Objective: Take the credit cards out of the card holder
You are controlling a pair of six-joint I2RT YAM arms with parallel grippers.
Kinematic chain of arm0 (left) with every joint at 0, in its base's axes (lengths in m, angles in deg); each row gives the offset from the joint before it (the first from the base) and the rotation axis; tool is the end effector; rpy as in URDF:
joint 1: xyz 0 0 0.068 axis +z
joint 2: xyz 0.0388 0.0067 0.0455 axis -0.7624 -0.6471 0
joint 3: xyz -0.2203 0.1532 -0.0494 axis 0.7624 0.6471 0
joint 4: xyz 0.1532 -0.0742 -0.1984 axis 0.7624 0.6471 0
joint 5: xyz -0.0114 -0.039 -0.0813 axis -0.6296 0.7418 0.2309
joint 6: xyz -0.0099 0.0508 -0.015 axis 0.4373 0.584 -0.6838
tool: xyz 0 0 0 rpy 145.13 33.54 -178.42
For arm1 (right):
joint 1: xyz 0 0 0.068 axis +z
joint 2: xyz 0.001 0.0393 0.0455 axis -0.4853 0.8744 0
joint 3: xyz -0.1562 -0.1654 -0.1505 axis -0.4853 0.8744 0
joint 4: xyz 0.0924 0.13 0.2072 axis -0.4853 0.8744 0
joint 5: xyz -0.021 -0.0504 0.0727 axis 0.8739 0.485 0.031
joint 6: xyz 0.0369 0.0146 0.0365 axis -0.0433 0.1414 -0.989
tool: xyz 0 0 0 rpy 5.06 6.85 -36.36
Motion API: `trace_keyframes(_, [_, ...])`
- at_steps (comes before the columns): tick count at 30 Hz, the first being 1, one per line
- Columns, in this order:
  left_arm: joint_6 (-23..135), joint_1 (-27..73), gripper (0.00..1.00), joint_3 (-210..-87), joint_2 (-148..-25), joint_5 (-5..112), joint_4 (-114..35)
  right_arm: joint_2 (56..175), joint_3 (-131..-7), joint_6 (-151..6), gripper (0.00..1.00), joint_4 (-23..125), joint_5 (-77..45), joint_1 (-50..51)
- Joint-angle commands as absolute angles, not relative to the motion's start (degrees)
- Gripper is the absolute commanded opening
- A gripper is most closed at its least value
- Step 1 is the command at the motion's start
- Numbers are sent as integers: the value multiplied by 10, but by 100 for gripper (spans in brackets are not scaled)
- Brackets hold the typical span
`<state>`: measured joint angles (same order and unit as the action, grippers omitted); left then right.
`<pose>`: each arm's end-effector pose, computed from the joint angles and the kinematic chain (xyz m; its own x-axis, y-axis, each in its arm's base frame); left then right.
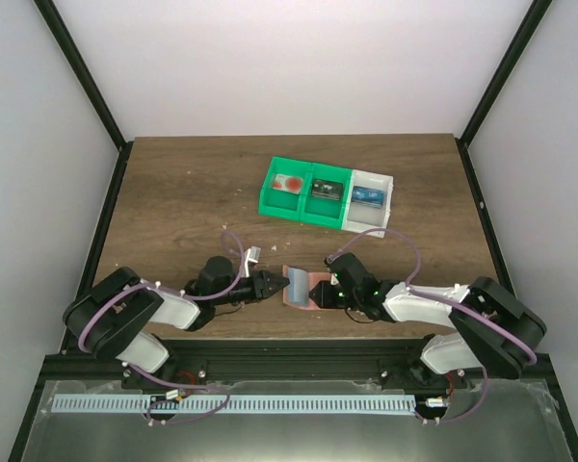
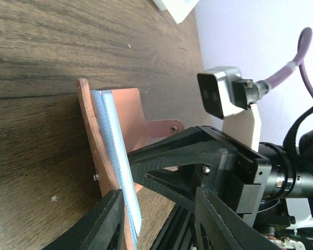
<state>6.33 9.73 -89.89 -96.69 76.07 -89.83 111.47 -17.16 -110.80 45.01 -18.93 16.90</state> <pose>0.1649 -0.1619 0.1252 -0.9343 -0.2014 -0.2941 0.2073 0.3641 -0.9080 0.1543 0.1689 0.1310 -0.9233 0.0450 -0.3814 -0.1980 0.7951 0.5733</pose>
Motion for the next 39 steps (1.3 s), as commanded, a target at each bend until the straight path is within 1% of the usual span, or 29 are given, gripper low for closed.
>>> trace_keyframes(1, [70, 86, 40, -901, -988, 763, -943, 1129, -167, -1116, 18, 406, -206, 166])
trace_keyframes(3, [78, 84, 40, -911, -1008, 768, -937, 1130, -158, -1118, 17, 395, -203, 166])
trace_keyframes(7, [56, 79, 40, -905, -1032, 774, -1000, 1131, -145, -1120, 17, 388, -192, 166])
trace_keyframes(13, [54, 74, 41, -905, -1026, 776, -1022, 1123, -135, -1124, 16, 387, -182, 166])
trace_keyframes(19, [63, 74, 41, -908, -991, 765, -992, 1095, -133, -1123, 15, 396, -177, 166])
trace_keyframes(24, [72, 73, 41, -920, -985, 760, -967, 1079, -126, -1125, 15, 401, -171, 166])
trace_keyframes(26, [91, 73, 45, -929, -974, 746, -912, 1062, -131, -1121, 16, 419, -162, 166])
trace_keyframes(31, [133, 73, 59, -940, -916, 687, -756, 1037, -166, -1107, 19, 472, -153, 166])
trace_keyframes(34, [139, 74, 65, -938, -888, 653, -693, 1035, -183, -1106, 20, 498, -151, 167])
trace_keyframes(39, [155, 74, 70, -953, -898, 648, -640, 1006, -218, -1087, 23, 602, -53, 166])
